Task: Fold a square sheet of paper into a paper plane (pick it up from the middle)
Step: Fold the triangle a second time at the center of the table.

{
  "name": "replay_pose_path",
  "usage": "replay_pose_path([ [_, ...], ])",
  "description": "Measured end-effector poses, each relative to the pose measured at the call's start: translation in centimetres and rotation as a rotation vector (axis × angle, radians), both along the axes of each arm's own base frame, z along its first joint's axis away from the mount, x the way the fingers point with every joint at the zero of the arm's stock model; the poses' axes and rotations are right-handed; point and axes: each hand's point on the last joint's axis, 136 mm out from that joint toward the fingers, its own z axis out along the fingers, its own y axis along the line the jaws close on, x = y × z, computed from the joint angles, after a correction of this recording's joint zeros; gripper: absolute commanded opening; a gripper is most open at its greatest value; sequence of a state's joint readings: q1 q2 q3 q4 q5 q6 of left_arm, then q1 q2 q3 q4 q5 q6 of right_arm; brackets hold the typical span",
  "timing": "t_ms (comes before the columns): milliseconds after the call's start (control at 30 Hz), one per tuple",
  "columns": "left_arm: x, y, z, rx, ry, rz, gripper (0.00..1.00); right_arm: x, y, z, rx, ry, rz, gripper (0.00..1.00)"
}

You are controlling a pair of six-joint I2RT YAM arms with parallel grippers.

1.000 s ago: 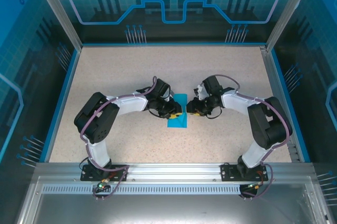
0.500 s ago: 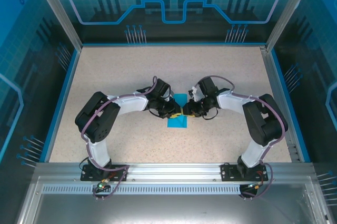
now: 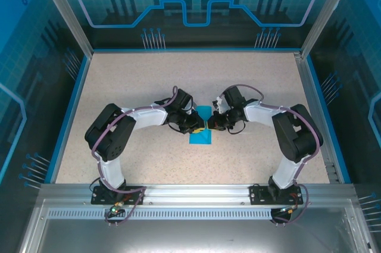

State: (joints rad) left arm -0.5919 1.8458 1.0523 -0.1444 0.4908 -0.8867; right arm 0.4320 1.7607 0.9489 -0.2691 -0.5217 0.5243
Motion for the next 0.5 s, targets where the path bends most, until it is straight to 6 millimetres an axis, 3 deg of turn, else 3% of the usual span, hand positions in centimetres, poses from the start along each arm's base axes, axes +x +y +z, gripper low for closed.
replay_pose_path([
  [500, 1.2, -0.8, 1.3, -0.023, -0.039, -0.004, 0.15, 1.0, -0.6, -1.3, -0.079, -0.020, 0.011, 0.07],
])
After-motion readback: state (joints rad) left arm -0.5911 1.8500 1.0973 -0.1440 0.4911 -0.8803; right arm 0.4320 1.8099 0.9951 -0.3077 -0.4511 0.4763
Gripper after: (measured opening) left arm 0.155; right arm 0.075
